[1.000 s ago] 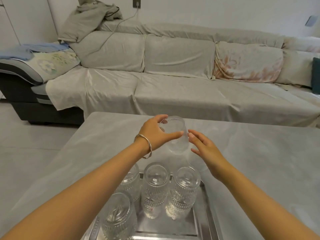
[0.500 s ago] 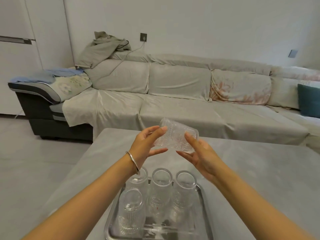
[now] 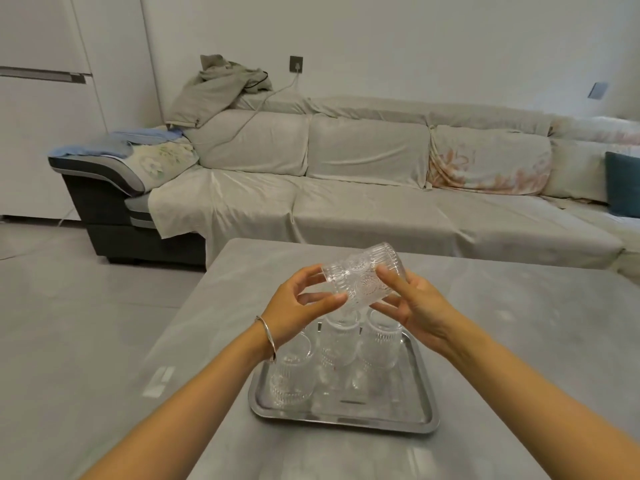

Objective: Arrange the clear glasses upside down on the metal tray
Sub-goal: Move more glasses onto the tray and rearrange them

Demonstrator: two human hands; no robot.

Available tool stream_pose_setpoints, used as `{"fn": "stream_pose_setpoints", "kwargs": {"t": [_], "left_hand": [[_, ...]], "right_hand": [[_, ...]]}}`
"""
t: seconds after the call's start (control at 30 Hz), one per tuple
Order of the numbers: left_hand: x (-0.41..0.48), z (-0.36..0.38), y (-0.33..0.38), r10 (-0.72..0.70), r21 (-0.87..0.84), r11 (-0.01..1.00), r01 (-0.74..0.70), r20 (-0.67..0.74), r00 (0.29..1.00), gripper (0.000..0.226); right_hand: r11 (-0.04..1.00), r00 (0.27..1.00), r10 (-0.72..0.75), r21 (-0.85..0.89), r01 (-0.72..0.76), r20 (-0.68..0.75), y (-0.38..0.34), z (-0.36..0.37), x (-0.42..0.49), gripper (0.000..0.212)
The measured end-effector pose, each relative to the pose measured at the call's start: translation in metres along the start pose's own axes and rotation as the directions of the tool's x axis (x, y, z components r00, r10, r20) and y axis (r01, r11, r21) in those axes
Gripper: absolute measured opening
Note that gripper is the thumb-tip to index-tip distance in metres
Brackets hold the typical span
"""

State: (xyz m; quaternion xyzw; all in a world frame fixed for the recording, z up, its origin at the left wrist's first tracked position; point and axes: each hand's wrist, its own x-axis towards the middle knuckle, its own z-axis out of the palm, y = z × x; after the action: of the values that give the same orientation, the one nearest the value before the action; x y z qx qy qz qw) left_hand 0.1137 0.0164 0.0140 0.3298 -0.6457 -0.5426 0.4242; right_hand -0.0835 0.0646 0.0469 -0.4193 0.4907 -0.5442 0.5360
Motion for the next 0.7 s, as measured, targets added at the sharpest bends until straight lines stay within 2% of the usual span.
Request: {"fn": "stream_pose_setpoints", "kwargs": {"t": [0.17, 0.27, 0.4, 0.57, 0.7], "left_hand": [[-0.009, -0.003, -0.017, -0.018, 0.082, 0.996, 0.022, -0.047, 0.999, 0.054], [-0.013, -0.015, -0.039, -0.003, 0.325, 0.945, 0.026, -0.071, 0.997, 0.048], [-0.021, -0.023, -0.067, -0.001, 0.603, 0.798, 0.007, -0.009, 1.0, 0.041], [-0.025, -0.025, -0.085, -0.043, 0.712, 0.702, -0.002, 0.045, 0.998, 0.046], [-0.027, -0.025, -0.088, 0.002, 0.722, 0.691, -0.039, 0.052, 0.999, 0.045]], "right_hand": [[0.971, 0.991, -0.097, -0.226, 0.075, -0.089, 0.012, -0.005, -0.011, 0.092], [0.921, 0.985, -0.151, -0.375, 0.108, -0.087, 0.022, -0.009, -0.015, 0.094], [0.891, 0.988, -0.135, -0.444, 0.09, -0.072, 0.041, -0.01, -0.017, 0.088], [0.843, 0.988, -0.139, -0.531, 0.085, -0.063, 0.067, -0.01, -0.017, 0.083], [0.814, 0.988, -0.141, -0.576, 0.082, -0.057, 0.087, -0.011, -0.015, 0.093]]}}
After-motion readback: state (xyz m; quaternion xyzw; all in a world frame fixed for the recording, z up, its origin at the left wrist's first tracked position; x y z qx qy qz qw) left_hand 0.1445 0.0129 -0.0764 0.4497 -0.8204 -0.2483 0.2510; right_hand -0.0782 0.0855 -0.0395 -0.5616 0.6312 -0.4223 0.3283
